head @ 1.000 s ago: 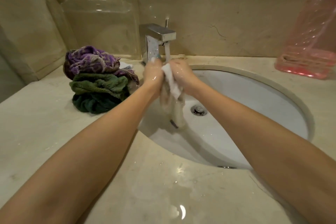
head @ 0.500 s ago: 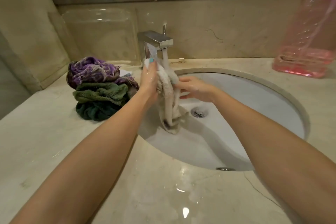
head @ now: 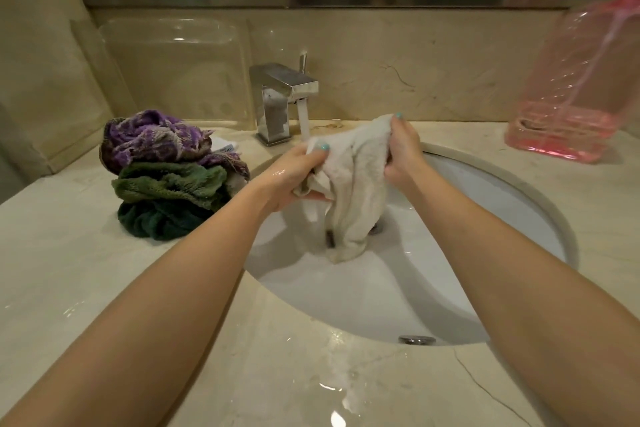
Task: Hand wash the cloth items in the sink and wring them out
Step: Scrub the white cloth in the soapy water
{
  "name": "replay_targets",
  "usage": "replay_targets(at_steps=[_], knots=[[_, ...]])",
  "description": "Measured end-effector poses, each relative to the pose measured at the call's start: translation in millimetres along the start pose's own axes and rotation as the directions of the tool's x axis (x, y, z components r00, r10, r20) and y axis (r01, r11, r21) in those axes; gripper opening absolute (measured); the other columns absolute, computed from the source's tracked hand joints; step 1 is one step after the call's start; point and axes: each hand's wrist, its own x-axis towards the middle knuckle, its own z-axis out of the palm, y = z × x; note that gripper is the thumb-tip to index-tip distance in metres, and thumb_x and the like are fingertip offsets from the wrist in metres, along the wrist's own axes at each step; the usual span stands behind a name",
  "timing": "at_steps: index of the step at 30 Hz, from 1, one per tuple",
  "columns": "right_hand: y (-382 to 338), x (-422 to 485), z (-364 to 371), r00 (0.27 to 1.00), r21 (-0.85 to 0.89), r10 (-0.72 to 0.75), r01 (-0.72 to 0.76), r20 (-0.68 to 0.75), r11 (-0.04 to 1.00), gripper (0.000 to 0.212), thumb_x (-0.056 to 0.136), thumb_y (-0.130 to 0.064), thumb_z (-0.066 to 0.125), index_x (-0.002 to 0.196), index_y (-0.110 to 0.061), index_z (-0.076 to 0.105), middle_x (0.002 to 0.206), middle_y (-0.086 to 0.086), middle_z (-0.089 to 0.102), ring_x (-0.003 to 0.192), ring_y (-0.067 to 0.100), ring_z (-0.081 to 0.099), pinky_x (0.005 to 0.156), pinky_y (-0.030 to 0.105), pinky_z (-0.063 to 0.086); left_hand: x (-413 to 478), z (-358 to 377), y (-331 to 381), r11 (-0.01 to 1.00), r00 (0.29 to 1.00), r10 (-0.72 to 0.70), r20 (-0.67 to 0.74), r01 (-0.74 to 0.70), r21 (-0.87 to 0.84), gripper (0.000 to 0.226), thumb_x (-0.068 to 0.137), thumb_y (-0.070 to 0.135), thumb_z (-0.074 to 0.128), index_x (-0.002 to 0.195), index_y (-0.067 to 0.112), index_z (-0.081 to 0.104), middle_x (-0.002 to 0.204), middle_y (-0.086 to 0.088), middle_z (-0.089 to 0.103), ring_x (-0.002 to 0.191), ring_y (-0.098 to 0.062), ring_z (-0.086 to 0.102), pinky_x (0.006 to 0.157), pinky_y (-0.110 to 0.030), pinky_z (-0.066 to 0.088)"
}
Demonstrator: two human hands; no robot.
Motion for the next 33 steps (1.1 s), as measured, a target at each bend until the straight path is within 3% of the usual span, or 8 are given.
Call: replay_targets(at_steps=[4, 7, 11, 18, 23, 26, 29, 33], knots=[[17, -20, 21, 0.988, -0.223, -0.005, 0.04, 0.155, 0.974, 0.03, 0.105, -0.034, 0.037, 0.105, -0.012, 0.057, 0.112, 0.015, 0.064, 0.106, 0.026, 0.063, 0.095, 0.042, 0.052, 6, 16, 6, 0.998, 0.971, 0.06, -0.231, -0.05, 0.045, 0.032, 0.105, 0.027, 0.033, 0.087, 0.016, 0.057, 0.074, -0.003, 0.061, 0.067, -0.017, 0.059, 0.058, -0.024, 0.052], [22, -41, 41, 0.951, -0.36, -0.149, 0.245, 0.272, 0.9, 0.028, 0.103, -0.025, 0.043, 0.085, -0.011, 0.058, 0.082, 0.007, 0.06, 0.079, 0.017, 0.057, 0.071, 0.029, 0.047, 2, 16, 3, 0.973, 0.958, 0.216, -0.191, -0.194, 0.127, 0.032, 0.104, 0.02, 0.038, 0.092, 0.005, 0.064, 0.075, -0.005, 0.065, 0.068, -0.016, 0.064, 0.059, -0.025, 0.054], [33, -64, 63, 0.903, -0.462, -0.214, 0.38, 0.372, 0.801, 0.037, 0.098, -0.017, 0.047, 0.061, -0.017, 0.046, 0.059, -0.001, 0.042, 0.06, 0.014, 0.04, 0.054, 0.028, 0.033, 2, 4, 5, 0.981, 0.882, 0.181, -0.436, -0.127, 0.15, 0.024, 0.103, 0.02, 0.039, 0.094, 0.008, 0.058, 0.086, -0.01, 0.065, 0.079, -0.023, 0.064, 0.071, -0.033, 0.057], [29, -45, 46, 0.963, -0.614, -0.27, 0.224, 0.019, 0.757, 0.044, 0.102, -0.021, 0.036, 0.058, -0.016, 0.04, 0.079, 0.011, 0.052, 0.076, 0.025, 0.042, 0.068, 0.031, 0.031, -9, 43, 4, 0.933, 0.866, 0.306, -0.396, -0.19, 0.306, 0.046, 0.106, 0.036, 0.03, 0.07, 0.016, 0.05, 0.076, -0.004, 0.056, 0.075, -0.022, 0.051, 0.066, -0.032, 0.039], [35, -62, 63, 0.944, -0.501, -0.275, 0.331, 0.184, 0.8, 0.047, 0.095, -0.009, 0.043, 0.051, -0.02, 0.033, 0.053, -0.004, 0.034, 0.056, 0.014, 0.028, 0.053, 0.03, 0.024, 5, 17, 7, 0.977, 0.851, 0.205, -0.483, -0.147, 0.155, 0.035, 0.106, 0.033, 0.034, 0.088, 0.015, 0.057, 0.09, -0.008, 0.064, 0.089, -0.023, 0.061, 0.085, -0.037, 0.052], [33, -50, 58, 0.958, -0.557, -0.242, 0.287, 0.155, 0.779, 0.043, 0.096, -0.01, 0.042, 0.053, -0.018, 0.036, 0.055, -0.001, 0.039, 0.054, 0.013, 0.032, 0.048, 0.024, 0.027, -5, 29, 7, 0.988, 0.886, 0.13, -0.445, -0.076, 0.136, 0.037, 0.106, 0.026, 0.033, 0.077, 0.014, 0.052, 0.075, -0.008, 0.059, 0.066, -0.018, 0.056, 0.057, -0.027, 0.048], [28, -34, 41, 0.98, -0.544, -0.198, 0.158, -0.015, 0.824, 0.041, 0.099, -0.017, 0.038, 0.058, -0.014, 0.042, 0.062, 0.004, 0.048, 0.067, 0.023, 0.044, 0.062, 0.027, 0.033, -16, 51, 9, 0.982, 0.942, 0.157, -0.298, -0.118, 0.145, 0.039, 0.107, 0.031, 0.032, 0.079, 0.009, 0.05, 0.059, -0.005, 0.047, 0.046, -0.009, 0.045, 0.042, -0.018, 0.035], [35, -53, 52, 0.959, -0.562, -0.27, 0.271, 0.087, 0.782, 0.044, 0.097, -0.011, 0.041, 0.054, -0.019, 0.036, 0.056, -0.002, 0.038, 0.057, 0.018, 0.034, 0.059, 0.03, 0.025, -2, 29, 8, 0.988, 0.9, 0.13, -0.417, -0.084, 0.127, 0.038, 0.105, 0.031, 0.038, 0.078, 0.012, 0.056, 0.076, -0.01, 0.059, 0.07, -0.02, 0.054, 0.065, -0.029, 0.044]])
